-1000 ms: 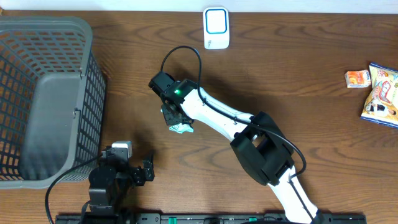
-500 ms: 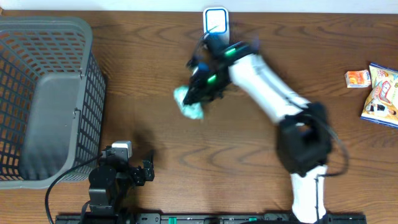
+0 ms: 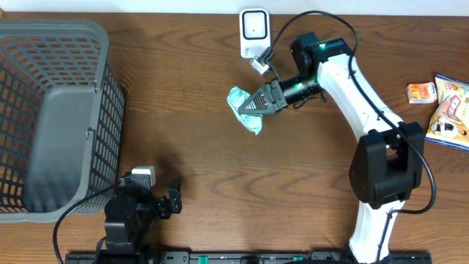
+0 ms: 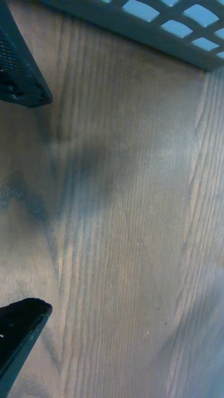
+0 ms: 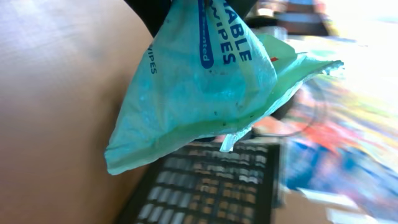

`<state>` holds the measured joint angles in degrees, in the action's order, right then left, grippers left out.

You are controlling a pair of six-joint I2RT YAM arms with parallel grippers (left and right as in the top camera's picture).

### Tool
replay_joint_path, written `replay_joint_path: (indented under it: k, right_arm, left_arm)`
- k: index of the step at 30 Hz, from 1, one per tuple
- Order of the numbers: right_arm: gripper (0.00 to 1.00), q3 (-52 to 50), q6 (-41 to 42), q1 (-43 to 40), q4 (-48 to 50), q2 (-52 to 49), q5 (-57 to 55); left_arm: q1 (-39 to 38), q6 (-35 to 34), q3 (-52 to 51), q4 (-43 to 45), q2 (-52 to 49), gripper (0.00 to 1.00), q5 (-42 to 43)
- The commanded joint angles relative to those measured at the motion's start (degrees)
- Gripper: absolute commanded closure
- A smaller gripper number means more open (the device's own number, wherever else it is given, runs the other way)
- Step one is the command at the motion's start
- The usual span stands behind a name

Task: Scan the item barcode
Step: 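Lift the wipes pack and rotate it with the right gripper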

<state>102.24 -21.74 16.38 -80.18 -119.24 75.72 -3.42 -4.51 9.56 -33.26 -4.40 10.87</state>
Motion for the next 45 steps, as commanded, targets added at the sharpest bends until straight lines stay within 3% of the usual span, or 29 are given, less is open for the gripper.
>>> replay_joint_path:
  k: [1,5,12,20,31,37,39,42,45]
  right_arm:
    - [0.99,-0.02,10.71,-2.51,-6.23,-0.26,5.55]
    - [0.99,-0.15,20.31,-6.34,-17.31,-0.24,-0.46]
    - [0.99,-0.31,29.33,-13.97,-17.33,-0.22,-8.44]
    - [0.99,-0.44,29.66,-20.81,-17.33,-0.22,-11.1]
    - [0.99,-0.44,17.88,-21.86,-17.22,-0.22,-22.69]
    - [0.99,-0.44,10.05,-19.15,-8.74,-0.24,-22.6]
    - [0.99,-0.61,3.06,-17.2,-10.12,-0.24,-19.23]
    - [0.99,-0.92,-14.97,-12.87,-17.35,-0.24,-11.8]
    - [0.99,-2.14,-25.22,-7.39,-17.33,0.0,-10.58]
  left_arm:
    - [0.13,-0.5,-0.72,-0.13,0.09,0.02,0.68]
    - [0.13,-0.5,-0.72,-0.13,0.09,0.02,0.68]
    - [0.13,-0.5,-0.72,-0.13,0.09,0.02,0.68]
    - [0.13,-0.52,-0.72,-0.13,0.09,0.02,0.68]
    - [0.13,-0.5,-0.72,-0.13,0.09,0.02,0.68]
    - [0.13,-0.52,-0.72,-0.13,0.09,0.02,0.68]
    - [0.13,-0.5,-0.72,-0.13,0.09,0.02,0.68]
    - [0.13,-0.5,-0.72,-0.13,0.09,0.02,0.68]
    - [0.13,-0.52,-0.72,-0.13,0.09,0.02,0.68]
